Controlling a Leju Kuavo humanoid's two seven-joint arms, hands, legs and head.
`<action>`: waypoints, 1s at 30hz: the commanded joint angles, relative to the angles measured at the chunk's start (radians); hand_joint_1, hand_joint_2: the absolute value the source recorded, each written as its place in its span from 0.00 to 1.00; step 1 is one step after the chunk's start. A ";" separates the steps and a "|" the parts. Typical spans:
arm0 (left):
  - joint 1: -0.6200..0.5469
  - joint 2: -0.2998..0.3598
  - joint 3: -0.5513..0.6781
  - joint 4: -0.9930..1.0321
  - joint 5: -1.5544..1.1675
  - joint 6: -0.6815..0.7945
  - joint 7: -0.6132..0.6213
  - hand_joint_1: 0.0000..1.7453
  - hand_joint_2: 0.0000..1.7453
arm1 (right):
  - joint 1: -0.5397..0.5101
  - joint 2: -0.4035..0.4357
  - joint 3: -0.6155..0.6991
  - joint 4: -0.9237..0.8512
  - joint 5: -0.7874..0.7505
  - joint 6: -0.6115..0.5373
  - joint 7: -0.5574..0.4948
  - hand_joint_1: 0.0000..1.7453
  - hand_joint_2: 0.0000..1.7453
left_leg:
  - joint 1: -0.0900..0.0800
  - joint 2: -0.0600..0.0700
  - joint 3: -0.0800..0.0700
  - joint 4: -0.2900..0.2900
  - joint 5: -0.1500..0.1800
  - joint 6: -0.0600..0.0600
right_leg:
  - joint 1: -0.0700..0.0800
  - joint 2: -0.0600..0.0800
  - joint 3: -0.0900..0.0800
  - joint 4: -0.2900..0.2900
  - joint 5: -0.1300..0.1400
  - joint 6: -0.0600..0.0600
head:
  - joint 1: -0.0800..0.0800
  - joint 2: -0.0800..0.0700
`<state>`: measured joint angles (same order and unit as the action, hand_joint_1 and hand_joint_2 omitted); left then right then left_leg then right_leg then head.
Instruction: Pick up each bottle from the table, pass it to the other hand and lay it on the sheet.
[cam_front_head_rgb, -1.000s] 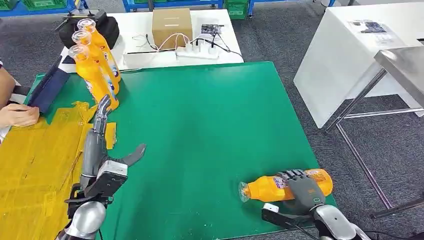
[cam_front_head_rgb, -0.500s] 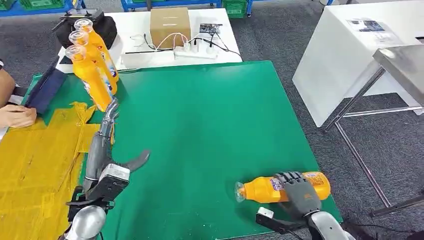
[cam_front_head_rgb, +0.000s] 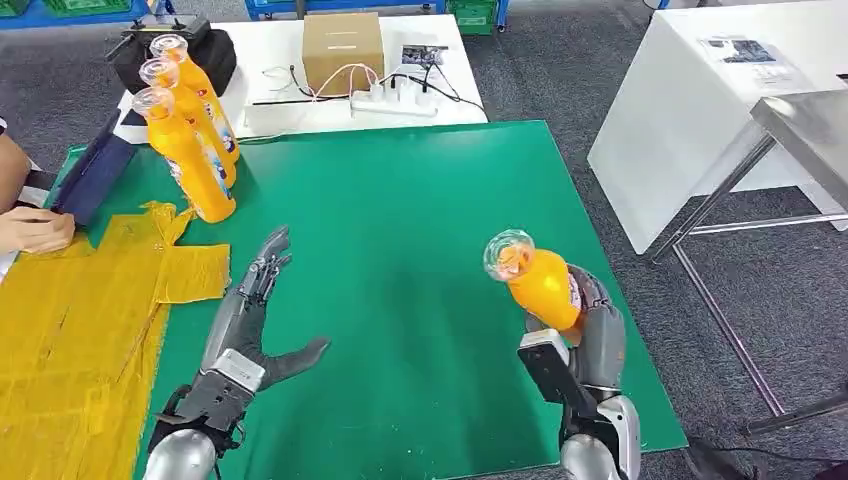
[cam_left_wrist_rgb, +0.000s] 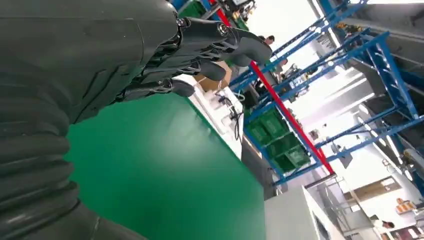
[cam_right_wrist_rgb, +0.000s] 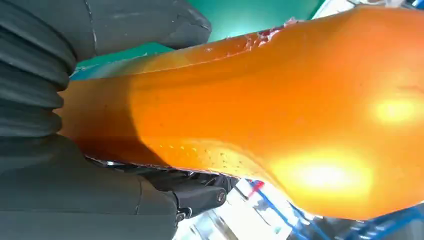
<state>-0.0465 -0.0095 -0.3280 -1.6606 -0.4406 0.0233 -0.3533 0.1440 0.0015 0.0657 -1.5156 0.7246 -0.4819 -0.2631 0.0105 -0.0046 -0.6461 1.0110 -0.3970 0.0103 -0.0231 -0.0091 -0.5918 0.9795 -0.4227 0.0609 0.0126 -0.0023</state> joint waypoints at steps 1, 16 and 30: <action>0.007 0.058 -0.051 0.015 0.011 -0.025 -0.004 0.00 1.00 | -0.043 0.090 -0.096 0.018 -0.274 0.219 -0.080 1.00 1.00 | 0.000 0.003 0.004 0.000 -0.002 0.000 | 0.001 0.003 0.003 0.000 -0.001 -0.003 | 0.000 0.000; -0.099 0.033 -0.113 0.090 0.063 -0.094 0.013 0.00 1.00 | -0.160 0.170 0.452 0.259 -0.217 0.415 -0.202 1.00 1.00 | 0.002 0.005 0.004 -0.001 -0.001 -0.001 | 0.003 0.005 0.002 0.000 0.000 -0.004 | 0.000 0.000; -0.130 0.022 -0.081 0.119 0.119 -0.079 0.013 0.00 1.00 | -0.205 0.137 0.546 0.372 -0.214 0.362 -0.197 1.00 1.00 | 0.001 0.001 0.004 -0.001 0.000 -0.001 | 0.001 0.001 0.003 -0.001 -0.001 -0.005 | 0.000 0.000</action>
<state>-0.0910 0.0107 -0.4101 -1.6384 -0.3589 -0.0675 -0.3441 0.0165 0.1671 0.5074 -1.3195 0.5356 -0.1080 -0.4601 0.0110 -0.0040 -0.6474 1.0109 -0.3968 0.0091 -0.0229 -0.0089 -0.5944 0.9796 -0.4236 0.0594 0.0126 -0.0023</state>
